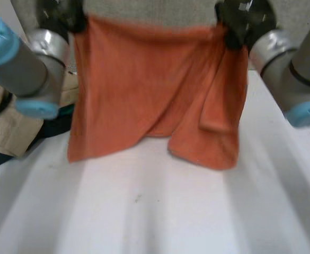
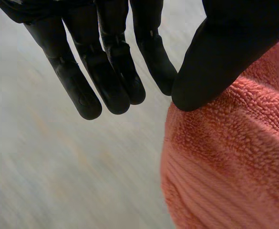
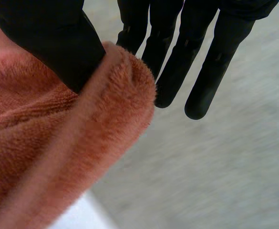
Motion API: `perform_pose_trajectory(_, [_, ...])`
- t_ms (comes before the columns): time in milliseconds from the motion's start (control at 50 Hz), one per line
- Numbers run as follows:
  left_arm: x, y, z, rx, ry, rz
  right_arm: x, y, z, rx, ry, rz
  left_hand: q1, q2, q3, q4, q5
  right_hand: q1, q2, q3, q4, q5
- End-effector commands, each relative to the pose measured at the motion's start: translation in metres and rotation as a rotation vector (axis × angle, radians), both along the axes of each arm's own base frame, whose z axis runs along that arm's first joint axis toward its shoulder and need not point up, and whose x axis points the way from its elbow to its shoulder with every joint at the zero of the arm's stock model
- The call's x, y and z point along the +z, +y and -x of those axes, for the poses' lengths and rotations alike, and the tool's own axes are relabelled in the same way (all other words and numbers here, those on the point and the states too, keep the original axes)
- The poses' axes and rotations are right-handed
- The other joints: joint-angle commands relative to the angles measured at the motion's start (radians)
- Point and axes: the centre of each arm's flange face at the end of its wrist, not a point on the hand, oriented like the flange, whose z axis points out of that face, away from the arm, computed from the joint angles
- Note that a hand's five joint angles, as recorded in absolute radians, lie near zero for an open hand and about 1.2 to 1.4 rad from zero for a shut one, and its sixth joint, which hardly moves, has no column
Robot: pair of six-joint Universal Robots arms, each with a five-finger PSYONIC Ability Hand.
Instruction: Fold the laundry.
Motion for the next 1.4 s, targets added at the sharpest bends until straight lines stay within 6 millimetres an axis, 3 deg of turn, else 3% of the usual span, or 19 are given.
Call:
perform_pose_trajectory(20, [0.051, 0.02, -0.012, -0.001, 0.056, 0.13, 0.031, -0.003, -0.016, 0.025, -0.082, 0.167, 0.233, 0.203, 0.209, 0.2, 0.246, 0.308, 0.246, 0.211, 0.202, 0.231])
perform_pose_trajectory(100, [0.02, 0.022, -0.025, 0.038, 0.015, 0.008, 0.013, 0.015, -0.018, 0.058, -0.036, 0.097, 0.233, 0.203, 0.209, 0.2, 0.246, 0.308, 0.246, 0.211, 0.202, 0.231])
perform_pose_trajectory(160, [-0.021, 0.031, -0.035, 0.059, -0.042, -0.116, -0.003, 0.021, -0.009, 0.047, -0.012, 0.049, 0.233, 0.203, 0.209, 0.2, 0.246, 0.308, 0.246, 0.211, 0.202, 0.231])
perform_pose_trajectory(180, [-0.042, 0.039, -0.04, 0.064, -0.073, -0.174, -0.017, 0.025, -0.006, 0.048, 0.009, 0.016, 0.233, 0.203, 0.209, 0.2, 0.246, 0.308, 0.246, 0.211, 0.202, 0.231])
perform_pose_trajectory(220, [-0.061, 0.05, -0.042, 0.058, -0.104, -0.23, -0.034, 0.029, -0.003, 0.046, 0.038, -0.028, 0.233, 0.203, 0.209, 0.2, 0.246, 0.308, 0.246, 0.211, 0.202, 0.231])
perform_pose_trajectory(240, [-0.082, 0.063, -0.043, 0.041, -0.14, -0.288, -0.054, 0.033, 0.001, 0.048, 0.082, -0.077, 0.233, 0.203, 0.209, 0.2, 0.246, 0.308, 0.246, 0.211, 0.202, 0.231])
perform_pose_trajectory(280, [-0.103, 0.077, -0.043, 0.013, -0.179, -0.342, -0.077, 0.037, 0.005, 0.049, 0.135, -0.135, 0.233, 0.203, 0.209, 0.2, 0.246, 0.308, 0.246, 0.211, 0.202, 0.231])
perform_pose_trajectory(300, [-0.122, 0.09, -0.042, -0.02, -0.219, -0.388, -0.101, 0.041, 0.009, 0.053, 0.188, -0.193, 0.233, 0.203, 0.209, 0.2, 0.246, 0.308, 0.246, 0.211, 0.202, 0.231])
perform_pose_trajectory(360, [-0.16, 0.109, -0.042, -0.057, -0.295, -0.475, -0.145, 0.048, 0.016, 0.056, 0.276, -0.297, 0.233, 0.203, 0.209, 0.2, 0.246, 0.308, 0.246, 0.211, 0.202, 0.231])
perform_pose_trajectory(420, [-0.193, 0.112, -0.045, -0.042, -0.366, -0.542, -0.174, 0.047, 0.022, 0.046, 0.332, -0.363, 0.233, 0.203, 0.209, 0.2, 0.246, 0.308, 0.246, 0.211, 0.202, 0.231])
perform_pose_trajectory(480, [-0.214, 0.11, -0.051, -0.001, -0.429, -0.605, -0.189, 0.044, 0.027, 0.03, 0.357, -0.409, 0.233, 0.203, 0.209, 0.2, 0.246, 0.308, 0.246, 0.211, 0.202, 0.231])
perform_pose_trajectory(520, [-0.218, 0.111, -0.053, 0.011, -0.452, -0.629, -0.192, 0.044, 0.028, 0.022, 0.359, -0.423, 0.233, 0.203, 0.209, 0.2, 0.246, 0.308, 0.246, 0.211, 0.202, 0.231])
perform_pose_trajectory(620, [-0.201, 0.111, -0.054, 0.008, -0.442, -0.625, -0.194, 0.046, 0.029, 0.013, 0.343, -0.446, 0.233, 0.203, 0.209, 0.2, 0.246, 0.308, 0.246, 0.211, 0.202, 0.231])
perform_pose_trajectory(680, [-0.194, 0.112, -0.053, -0.027, -0.417, -0.62, -0.193, 0.048, 0.031, 0.013, 0.337, -0.451, -0.334, -0.364, -0.358, -0.367, -0.322, 0.308, 0.246, 0.211, 0.202, 0.231])
perform_pose_trajectory(840, [-0.2, 0.12, -0.055, -0.115, -0.335, -0.747, -0.195, 0.048, 0.032, 0.009, 0.334, -0.457, -0.717, -0.748, -0.742, -0.751, -0.705, 0.308, 0.246, 0.211, 0.202, 0.231])
perform_pose_trajectory(1060, [-0.207, 0.111, -0.053, -0.142, -0.227, -0.849, -0.194, 0.048, 0.033, 0.005, 0.325, -0.459, -0.741, -0.772, -0.765, -0.775, -0.729, 0.308, 0.246, 0.211, 0.202, 0.231])
perform_pose_trajectory(1240, [-0.201, 0.096, -0.034, -0.167, -0.123, -0.874, -0.194, 0.047, 0.034, -0.001, 0.311, -0.468, -0.691, -0.722, -0.716, -0.725, -0.679, 0.308, 0.246, 0.211, 0.202, 0.231])
perform_pose_trajectory(1400, [-0.21, 0.082, -0.021, -0.101, -0.13, -0.854, -0.193, 0.047, 0.035, -0.004, 0.306, -0.471, -0.621, -0.652, -0.645, -0.654, -0.609, 0.308, 0.246, 0.211, 0.202, 0.231])
